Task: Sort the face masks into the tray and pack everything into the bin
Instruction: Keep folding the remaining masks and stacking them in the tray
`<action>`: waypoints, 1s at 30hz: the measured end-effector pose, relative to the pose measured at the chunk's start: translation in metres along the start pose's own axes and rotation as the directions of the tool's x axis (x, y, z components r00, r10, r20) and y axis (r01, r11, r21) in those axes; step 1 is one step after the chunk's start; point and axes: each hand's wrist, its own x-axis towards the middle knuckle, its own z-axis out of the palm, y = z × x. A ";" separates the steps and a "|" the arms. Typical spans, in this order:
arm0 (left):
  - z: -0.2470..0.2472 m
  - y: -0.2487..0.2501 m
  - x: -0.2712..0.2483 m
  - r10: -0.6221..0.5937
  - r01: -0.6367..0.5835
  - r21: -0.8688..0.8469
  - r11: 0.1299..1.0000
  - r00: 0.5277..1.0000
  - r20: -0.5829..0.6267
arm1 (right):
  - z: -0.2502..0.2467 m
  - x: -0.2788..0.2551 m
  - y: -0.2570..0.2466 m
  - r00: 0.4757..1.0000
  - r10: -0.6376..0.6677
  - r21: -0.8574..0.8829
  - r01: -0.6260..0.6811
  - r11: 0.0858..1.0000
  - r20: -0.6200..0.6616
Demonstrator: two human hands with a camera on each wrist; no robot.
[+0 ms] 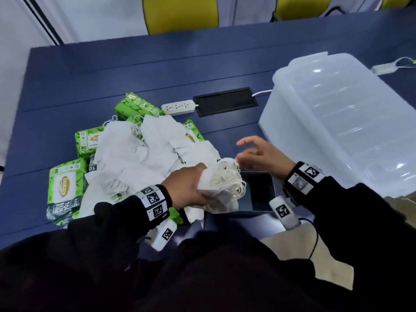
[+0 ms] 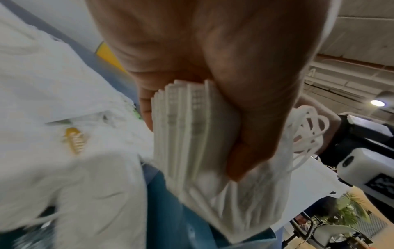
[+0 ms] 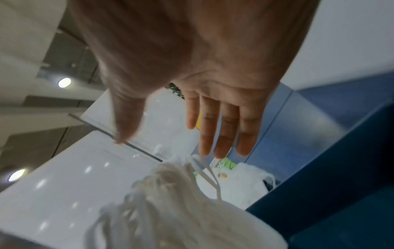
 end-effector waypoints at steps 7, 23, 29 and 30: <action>0.001 0.059 0.046 0.072 -0.074 0.264 0.962 0.997 0.016 | -0.015 -0.001 0.027 0.956 -0.177 -0.723 0.293 0.626 0.234; 0.046 0.072 0.095 0.035 -0.016 0.487 0.873 0.999 -0.031 | -0.059 0.016 0.096 0.980 -0.104 -0.656 0.191 0.730 0.170; 0.070 0.054 0.093 0.048 0.016 0.429 0.903 0.989 -0.139 | -0.034 0.042 0.111 0.969 -0.089 -0.888 0.246 0.388 0.229; 0.074 0.051 0.091 0.049 0.024 0.427 0.904 0.986 -0.160 | -0.028 0.045 0.114 0.968 -0.084 -0.891 0.250 0.379 0.236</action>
